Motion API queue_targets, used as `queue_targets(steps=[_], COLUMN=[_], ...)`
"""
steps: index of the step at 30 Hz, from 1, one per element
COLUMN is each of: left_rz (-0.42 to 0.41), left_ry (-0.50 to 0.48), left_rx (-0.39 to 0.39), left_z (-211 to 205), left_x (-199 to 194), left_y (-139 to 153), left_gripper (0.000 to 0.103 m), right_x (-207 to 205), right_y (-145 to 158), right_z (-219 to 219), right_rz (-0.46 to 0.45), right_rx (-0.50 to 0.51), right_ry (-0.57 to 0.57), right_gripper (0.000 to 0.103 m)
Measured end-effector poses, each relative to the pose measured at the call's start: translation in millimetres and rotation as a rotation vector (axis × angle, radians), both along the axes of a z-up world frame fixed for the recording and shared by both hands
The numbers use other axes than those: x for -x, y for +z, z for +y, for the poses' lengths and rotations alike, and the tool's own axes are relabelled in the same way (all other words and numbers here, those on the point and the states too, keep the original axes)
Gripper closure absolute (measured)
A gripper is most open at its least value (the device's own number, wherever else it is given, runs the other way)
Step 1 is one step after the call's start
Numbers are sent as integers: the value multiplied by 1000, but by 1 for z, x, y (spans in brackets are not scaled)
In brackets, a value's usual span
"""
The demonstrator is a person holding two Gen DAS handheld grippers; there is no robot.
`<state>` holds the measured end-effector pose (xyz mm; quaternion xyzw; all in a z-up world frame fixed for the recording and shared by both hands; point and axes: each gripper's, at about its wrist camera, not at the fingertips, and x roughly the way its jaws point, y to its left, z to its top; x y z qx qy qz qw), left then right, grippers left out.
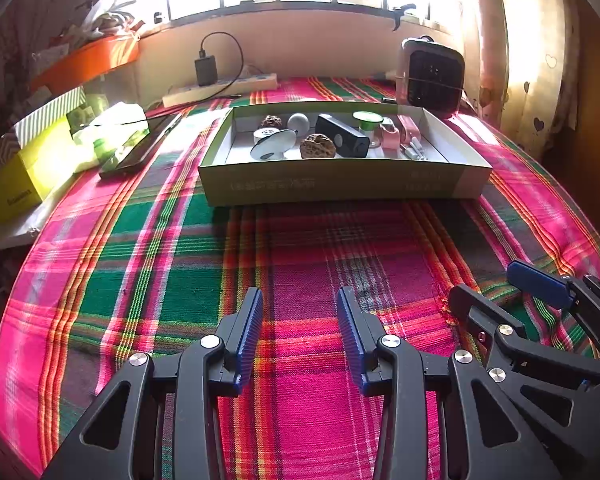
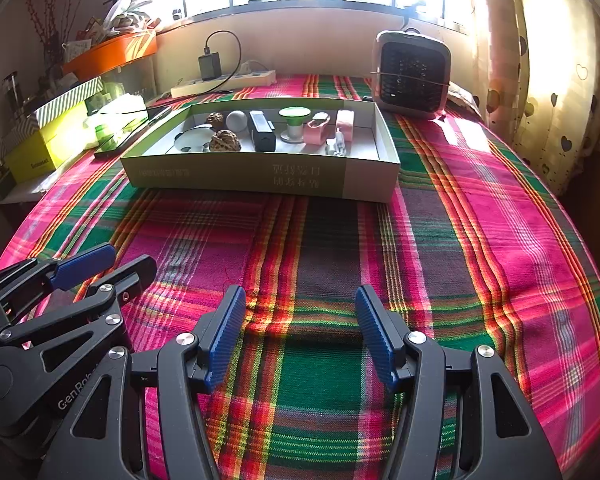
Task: Organize objects
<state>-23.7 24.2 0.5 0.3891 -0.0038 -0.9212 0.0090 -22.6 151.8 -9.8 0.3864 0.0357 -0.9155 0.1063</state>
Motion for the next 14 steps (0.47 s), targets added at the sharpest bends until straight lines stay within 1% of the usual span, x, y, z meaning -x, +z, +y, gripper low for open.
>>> queue_targets(steps=[14], left_rz=[-7], left_ry=[-2], left_rx=[-3], left_z=[-1], left_x=[1], left_y=[0], left_gripper=[67], right_x=[0], right_y=[0], right_z=[0], right_rz=[0], right_rx=[0], right_ry=[0], right_gripper=[45])
